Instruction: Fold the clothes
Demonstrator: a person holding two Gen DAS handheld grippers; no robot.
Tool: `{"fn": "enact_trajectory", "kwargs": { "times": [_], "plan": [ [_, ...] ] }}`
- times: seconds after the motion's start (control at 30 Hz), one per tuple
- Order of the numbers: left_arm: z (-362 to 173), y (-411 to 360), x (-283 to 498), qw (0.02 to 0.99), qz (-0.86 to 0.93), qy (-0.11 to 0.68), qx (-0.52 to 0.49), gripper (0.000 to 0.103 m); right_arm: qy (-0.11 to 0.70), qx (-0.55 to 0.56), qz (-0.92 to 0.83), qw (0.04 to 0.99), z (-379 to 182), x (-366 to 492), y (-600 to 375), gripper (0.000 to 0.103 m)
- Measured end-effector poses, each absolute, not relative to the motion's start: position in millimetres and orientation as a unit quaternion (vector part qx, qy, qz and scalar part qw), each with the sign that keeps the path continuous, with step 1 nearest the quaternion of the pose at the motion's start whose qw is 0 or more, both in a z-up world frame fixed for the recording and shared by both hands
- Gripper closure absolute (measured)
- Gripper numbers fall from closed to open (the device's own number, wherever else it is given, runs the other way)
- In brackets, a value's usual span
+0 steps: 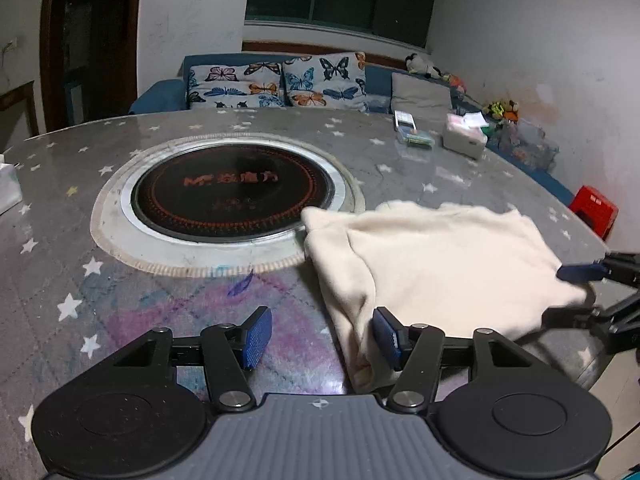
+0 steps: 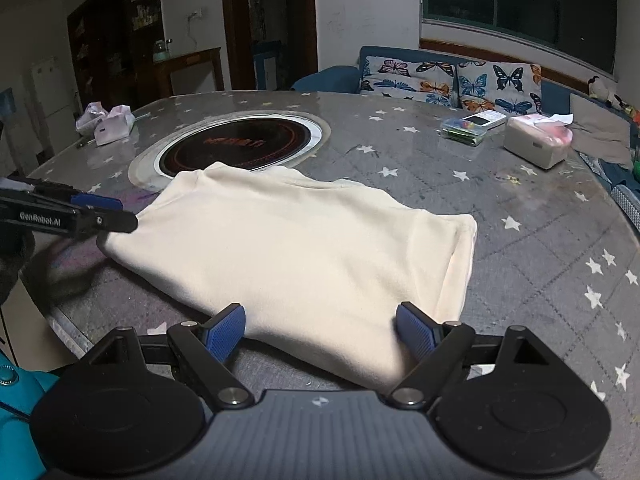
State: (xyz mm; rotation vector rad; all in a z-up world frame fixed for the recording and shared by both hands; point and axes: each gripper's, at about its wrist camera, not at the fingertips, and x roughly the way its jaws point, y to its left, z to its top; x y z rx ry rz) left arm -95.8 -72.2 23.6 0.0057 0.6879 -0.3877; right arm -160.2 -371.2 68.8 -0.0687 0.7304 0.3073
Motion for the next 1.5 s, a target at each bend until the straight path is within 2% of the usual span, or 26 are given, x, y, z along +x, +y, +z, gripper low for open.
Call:
{"fn": "enact_trajectory", "kwargs": {
  "times": [0.27, 0.47, 0.73, 1.07, 1.27, 1.4, 1.5],
  "plan": [
    [23.8, -74.3, -80.4, 0.926, -0.167, 0.339, -0.012, 0.046, 0.358, -0.038, 0.150, 0.921, 67.2, -159.5, -368.8, 0.016],
    [12.7, -72.9, -77.0, 0.930, -0.128, 0.342, 0.049, 0.052, 0.360, -0.040, 0.151, 0.920, 67.0, -158.9, -368.7, 0.016],
    [37.0, -65.1, -81.3, 0.931, -0.170, 0.323, -0.021, 0.052, 0.362, -0.045, 0.153, 0.919, 65.5, -158.2, -365.5, 0.011],
    [15.9, -84.2, -75.1, 0.926, -0.163, 0.338, 0.045, 0.048, 0.359, -0.042, 0.155, 0.919, 65.2, -158.3, -366.2, 0.010],
    [36.7, -91.5, -66.7, 0.933, -0.180, 0.310, 0.032, 0.052, 0.359, -0.040, 0.157, 0.919, 66.2, -158.3, -365.5, 0.008],
    [40.3, -109.5, -56.0, 0.927, -0.220, 0.304, 0.025, 0.067, 0.359, -0.037, 0.156, 0.920, 67.5, -158.3, -364.2, 0.007],
    [35.1, -123.5, -45.2, 0.922, -0.237, 0.304, 0.033, 0.072, 0.358, -0.038, 0.157, 0.920, 68.9, -157.9, -363.4, 0.007]
  ]
}}
